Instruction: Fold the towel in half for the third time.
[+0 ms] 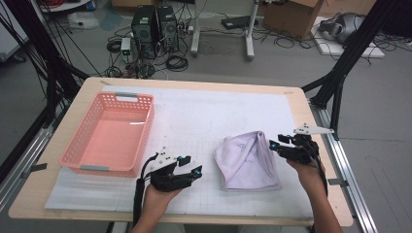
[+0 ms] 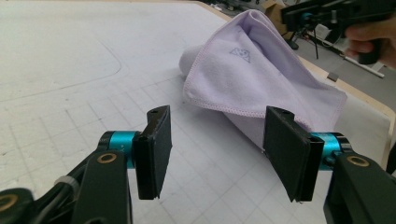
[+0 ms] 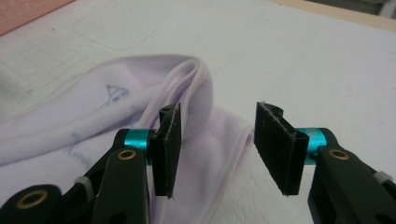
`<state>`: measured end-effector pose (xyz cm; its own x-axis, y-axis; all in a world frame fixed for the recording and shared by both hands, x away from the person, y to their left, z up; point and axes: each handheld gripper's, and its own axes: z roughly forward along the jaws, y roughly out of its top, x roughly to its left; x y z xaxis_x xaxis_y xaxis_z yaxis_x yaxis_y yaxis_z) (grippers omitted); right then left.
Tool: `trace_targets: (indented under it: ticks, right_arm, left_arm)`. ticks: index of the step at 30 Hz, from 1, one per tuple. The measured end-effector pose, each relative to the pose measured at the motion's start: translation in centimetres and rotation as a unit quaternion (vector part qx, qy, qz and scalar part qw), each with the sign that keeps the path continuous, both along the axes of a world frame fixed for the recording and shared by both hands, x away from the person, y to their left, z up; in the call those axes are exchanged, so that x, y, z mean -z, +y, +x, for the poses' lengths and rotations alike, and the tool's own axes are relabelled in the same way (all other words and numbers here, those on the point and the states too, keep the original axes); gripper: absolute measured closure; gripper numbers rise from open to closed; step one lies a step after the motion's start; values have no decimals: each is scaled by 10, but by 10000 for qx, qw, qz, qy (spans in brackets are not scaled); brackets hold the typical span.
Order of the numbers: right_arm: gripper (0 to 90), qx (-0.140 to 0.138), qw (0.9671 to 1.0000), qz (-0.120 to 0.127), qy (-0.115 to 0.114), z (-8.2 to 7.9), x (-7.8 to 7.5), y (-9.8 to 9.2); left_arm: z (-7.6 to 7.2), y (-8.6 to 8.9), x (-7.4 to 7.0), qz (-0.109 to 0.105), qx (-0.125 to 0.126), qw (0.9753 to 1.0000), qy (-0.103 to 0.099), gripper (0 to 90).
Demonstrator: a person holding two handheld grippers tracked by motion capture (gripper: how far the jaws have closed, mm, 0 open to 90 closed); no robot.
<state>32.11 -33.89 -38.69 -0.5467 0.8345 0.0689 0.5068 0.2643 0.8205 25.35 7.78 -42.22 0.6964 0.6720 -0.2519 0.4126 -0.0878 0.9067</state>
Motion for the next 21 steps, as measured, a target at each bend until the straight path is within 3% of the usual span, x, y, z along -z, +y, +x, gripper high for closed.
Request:
trace_targets:
  ticks: [4, 7, 9, 12, 13, 16, 19, 21]
  right_arm:
    - [488, 87, 9999, -60, 38, -29, -2, 0]
    - [455, 22, 10000, 35, 27, -49, 5, 3]
    - [433, -82, 9998, 142, 118, -56, 15, 7]
    - [432, -45, 9997, -74, 242, -59, 31, 14]
    - [493, -25, 9994, -45, 330, -58, 36, 15]
    - [821, -52, 9989, -264, 371, -56, 43, 17]
    - [824, 277, 9974, -384, 544, -58, 44, 13]
    - [747, 382, 9960, -368, 719, -60, 45, 11]
  left_arm:
    - [-2, 8, 2, -93, -23, 10000, -26, 424]
    - [-3, 11, 4, -176, -10, 9998, -49, 419]
    - [-4, 13, 5, -208, 35, 9997, -107, 412]
    - [-5, 13, 4, -227, 68, 9996, -158, 399]
    - [-5, 14, 4, -200, 71, 9996, -199, 399]
    - [-6, 19, 6, -272, 110, 9992, -264, 383]
    - [-6, 24, 9, -145, 138, 9995, -246, 377]
    - [-6, 28, 10, -97, 200, 9995, -238, 360]
